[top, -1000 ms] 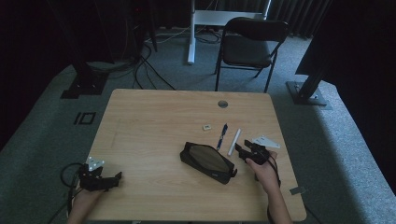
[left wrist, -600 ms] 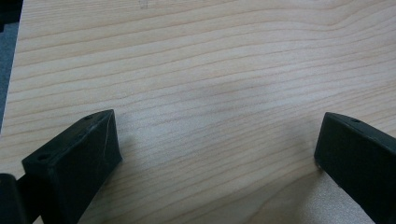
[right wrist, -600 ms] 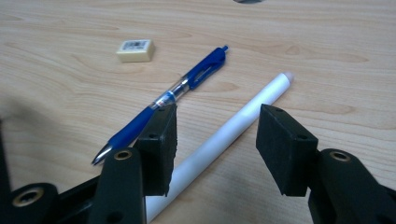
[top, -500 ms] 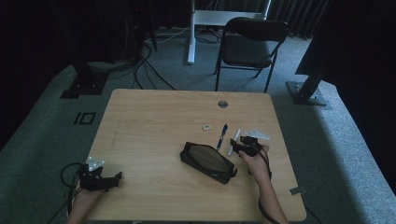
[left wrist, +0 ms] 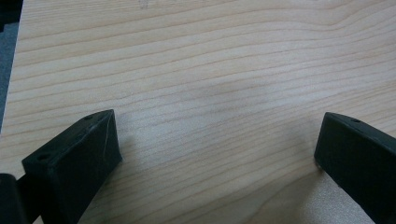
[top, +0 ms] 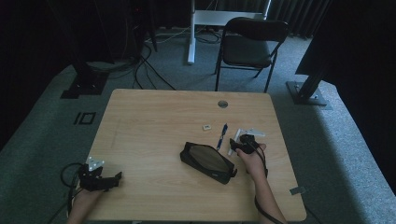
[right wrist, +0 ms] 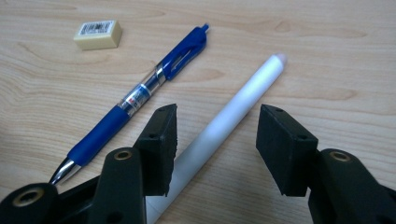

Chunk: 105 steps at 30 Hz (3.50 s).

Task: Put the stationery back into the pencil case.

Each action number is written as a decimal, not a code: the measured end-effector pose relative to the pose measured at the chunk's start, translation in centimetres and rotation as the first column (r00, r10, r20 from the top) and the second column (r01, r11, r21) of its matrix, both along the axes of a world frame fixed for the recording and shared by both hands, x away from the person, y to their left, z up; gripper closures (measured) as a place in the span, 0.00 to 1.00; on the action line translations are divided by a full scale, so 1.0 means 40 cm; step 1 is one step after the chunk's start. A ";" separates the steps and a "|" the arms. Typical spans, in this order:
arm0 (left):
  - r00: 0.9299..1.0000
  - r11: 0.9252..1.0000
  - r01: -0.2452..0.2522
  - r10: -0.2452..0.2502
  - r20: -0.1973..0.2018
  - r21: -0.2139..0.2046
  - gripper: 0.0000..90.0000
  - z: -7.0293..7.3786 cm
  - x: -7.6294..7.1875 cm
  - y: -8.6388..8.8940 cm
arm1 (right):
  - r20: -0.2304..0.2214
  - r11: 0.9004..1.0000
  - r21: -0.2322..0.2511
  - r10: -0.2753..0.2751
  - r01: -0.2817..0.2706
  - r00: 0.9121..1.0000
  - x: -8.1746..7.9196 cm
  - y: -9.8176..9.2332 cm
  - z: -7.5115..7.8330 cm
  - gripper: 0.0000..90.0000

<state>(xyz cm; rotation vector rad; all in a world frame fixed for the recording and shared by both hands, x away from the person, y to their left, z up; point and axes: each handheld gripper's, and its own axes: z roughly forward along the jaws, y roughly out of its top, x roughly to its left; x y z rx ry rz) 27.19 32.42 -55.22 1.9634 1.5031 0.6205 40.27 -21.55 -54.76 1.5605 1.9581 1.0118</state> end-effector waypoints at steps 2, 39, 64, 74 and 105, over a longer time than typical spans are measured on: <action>1.000 1.000 0.000 0.000 0.000 0.000 0.00 0.000 0.000 0.000 | -0.013 1.000 -0.004 0.006 -0.006 1.000 0.001 0.001 -0.004 0.53; 1.000 1.000 0.000 0.000 0.000 0.000 0.00 0.000 0.000 0.000 | -0.037 0.995 -0.092 -0.035 0.032 0.999 -0.011 -0.062 0.005 0.86; 1.000 1.000 0.000 0.000 0.000 0.000 0.00 0.000 0.000 0.000 | -0.049 0.999 -0.021 -0.037 0.036 0.998 -0.018 -0.092 0.035 0.87; 1.000 1.000 0.000 0.000 0.000 0.000 0.00 0.000 0.000 0.000 | -0.009 1.000 -0.010 -0.002 0.002 1.000 -0.032 -0.102 0.079 0.87; 1.000 1.000 0.000 0.000 0.000 0.000 0.00 0.000 0.000 0.000 | 0.097 0.982 0.018 0.186 -0.189 0.978 -0.082 -0.046 0.217 0.87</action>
